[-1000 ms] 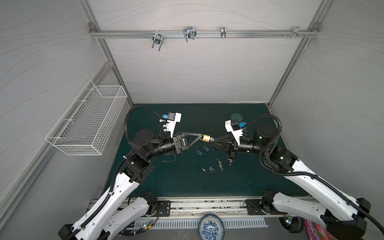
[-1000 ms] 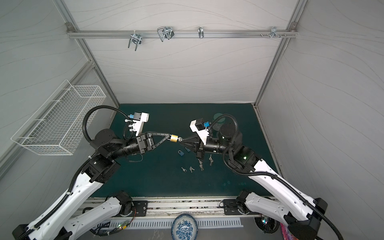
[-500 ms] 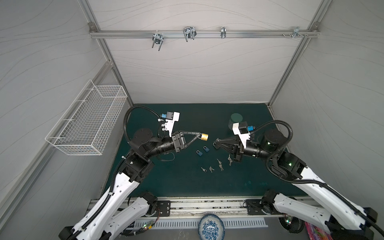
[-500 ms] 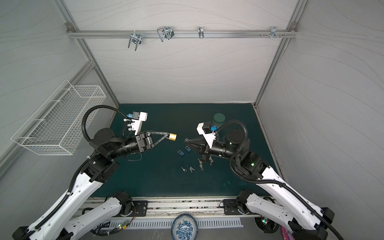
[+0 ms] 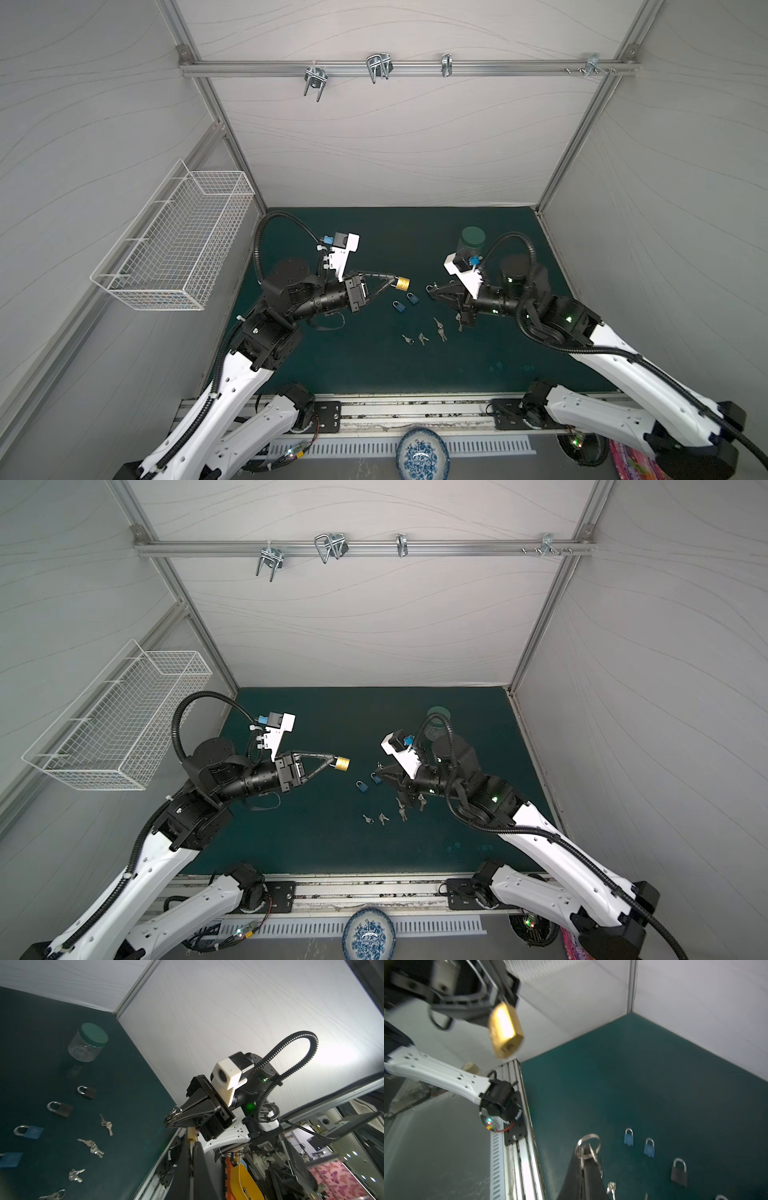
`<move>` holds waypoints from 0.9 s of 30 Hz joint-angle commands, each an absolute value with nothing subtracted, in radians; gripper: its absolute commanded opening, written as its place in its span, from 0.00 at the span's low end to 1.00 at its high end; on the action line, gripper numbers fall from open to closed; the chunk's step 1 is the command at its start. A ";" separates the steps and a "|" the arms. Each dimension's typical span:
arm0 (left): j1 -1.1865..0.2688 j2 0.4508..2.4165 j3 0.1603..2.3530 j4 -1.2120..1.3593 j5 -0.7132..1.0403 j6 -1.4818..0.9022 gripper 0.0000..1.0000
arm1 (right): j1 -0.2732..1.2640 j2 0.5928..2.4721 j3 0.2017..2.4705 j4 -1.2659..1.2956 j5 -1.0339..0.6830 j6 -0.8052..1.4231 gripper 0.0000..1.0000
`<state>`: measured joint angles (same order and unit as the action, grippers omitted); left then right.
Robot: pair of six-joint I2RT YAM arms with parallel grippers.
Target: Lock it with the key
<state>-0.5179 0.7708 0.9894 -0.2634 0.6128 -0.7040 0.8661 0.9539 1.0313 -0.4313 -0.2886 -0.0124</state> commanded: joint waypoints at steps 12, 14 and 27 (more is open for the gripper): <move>-0.268 0.708 0.888 -0.540 0.402 -0.749 0.00 | 1.114 1.356 0.918 -0.364 -0.181 0.081 0.00; -0.191 0.691 0.865 -0.543 0.449 -0.768 0.00 | 1.143 1.446 0.947 -0.343 -0.178 0.097 0.00; -0.032 0.597 0.871 -0.735 0.420 -0.715 0.00 | 1.147 1.806 1.100 -0.292 -0.190 0.216 0.00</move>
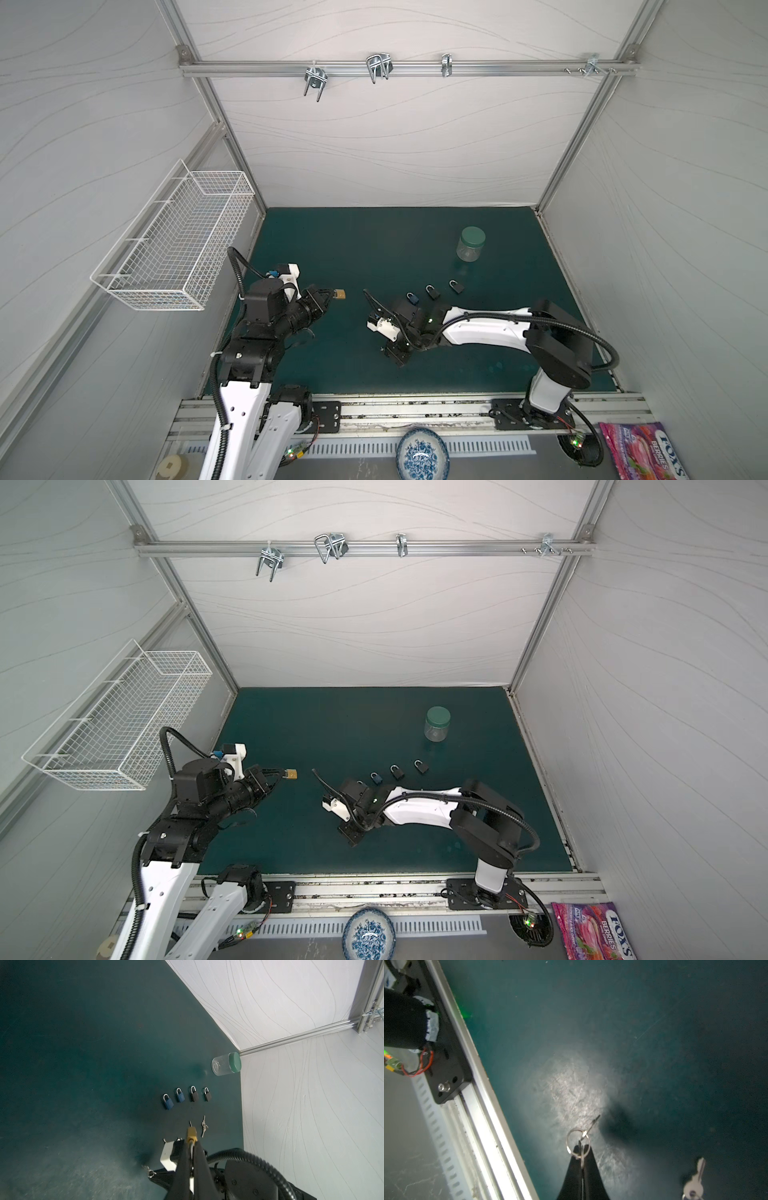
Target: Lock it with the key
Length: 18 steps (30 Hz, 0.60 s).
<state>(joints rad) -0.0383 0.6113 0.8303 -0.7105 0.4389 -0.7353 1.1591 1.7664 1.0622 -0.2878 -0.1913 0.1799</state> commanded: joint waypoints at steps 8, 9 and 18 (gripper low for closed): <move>-0.032 0.601 0.862 -0.723 0.441 -0.720 0.00 | 1.102 1.862 1.118 -0.323 -0.175 0.261 0.00; -0.032 0.601 0.863 -0.722 0.442 -0.720 0.00 | 1.098 1.864 1.116 -0.322 -0.172 0.265 0.00; -0.032 0.607 0.852 -0.694 0.472 -0.726 0.00 | 1.075 1.819 1.123 -0.296 -0.225 0.232 0.29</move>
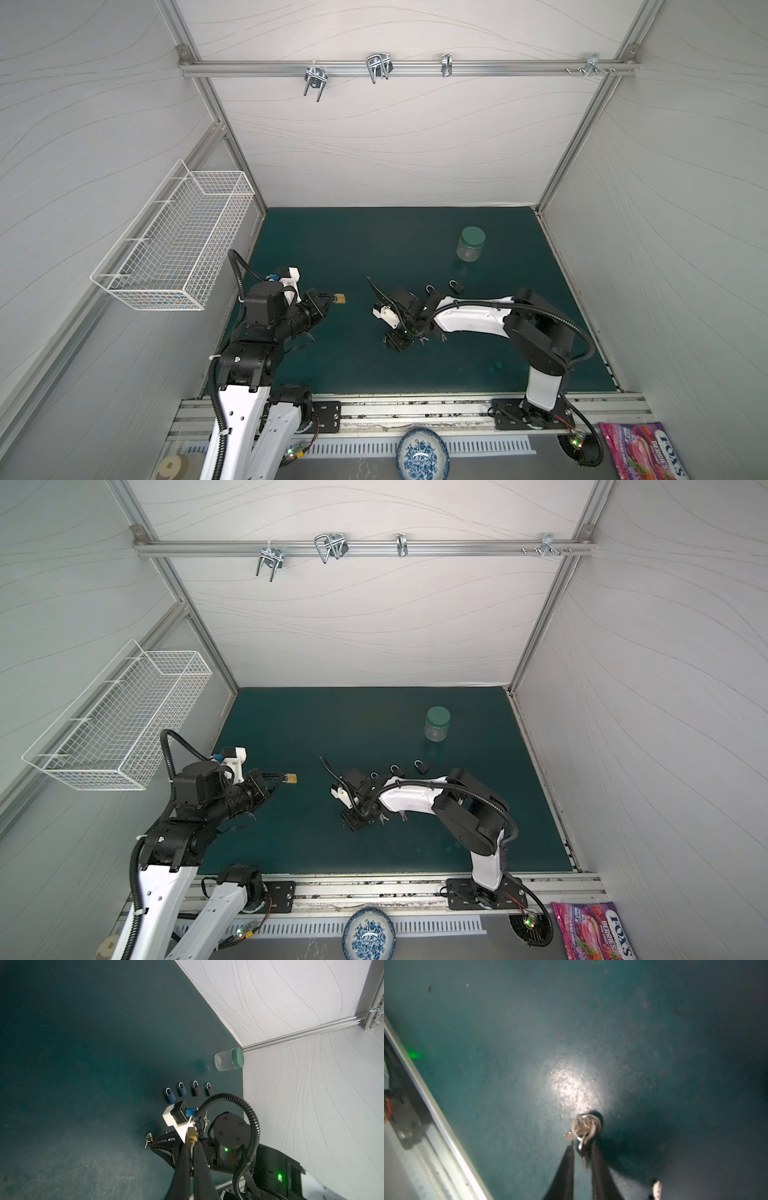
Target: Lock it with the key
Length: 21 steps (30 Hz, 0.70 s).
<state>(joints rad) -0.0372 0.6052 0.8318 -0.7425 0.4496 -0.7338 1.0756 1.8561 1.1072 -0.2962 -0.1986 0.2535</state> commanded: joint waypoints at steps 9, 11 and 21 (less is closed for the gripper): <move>-0.034 0.619 0.839 -0.514 0.684 -0.743 0.00 | 1.047 1.410 0.962 -0.238 -0.121 0.093 0.56; -0.045 0.617 0.832 -0.467 0.718 -0.758 0.00 | 1.037 1.285 0.919 -0.220 -0.107 0.068 0.60; -0.457 0.677 0.791 -0.218 0.564 -0.785 0.00 | 1.038 0.915 0.949 -0.329 -0.107 -0.187 0.74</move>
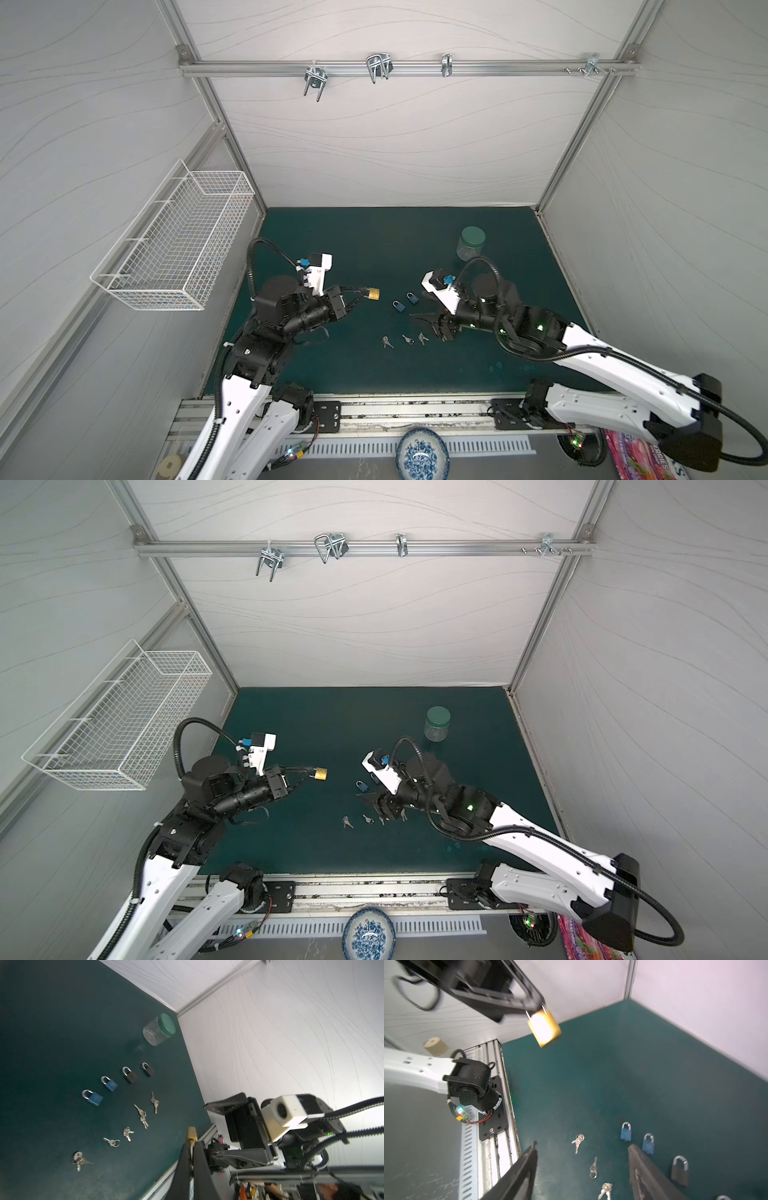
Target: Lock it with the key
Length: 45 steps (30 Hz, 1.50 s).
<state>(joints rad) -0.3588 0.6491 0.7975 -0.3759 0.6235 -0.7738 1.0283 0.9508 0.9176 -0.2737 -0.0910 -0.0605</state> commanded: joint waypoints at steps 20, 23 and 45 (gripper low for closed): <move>-0.746 0.813 0.873 -0.150 0.428 -0.717 0.00 | 1.199 0.981 1.078 -0.462 0.145 -0.368 0.76; -0.751 0.817 0.877 -0.157 0.430 -0.719 0.00 | 1.200 0.997 1.075 -0.428 0.158 -0.355 0.65; -0.758 0.808 0.875 -0.165 0.418 -0.721 0.00 | 1.200 1.039 1.075 -0.366 0.164 -0.334 0.09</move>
<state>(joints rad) -0.7528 0.8253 0.8406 -0.2108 0.4316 -0.7334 1.1938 1.0496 1.0630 -0.3946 0.1509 -0.3382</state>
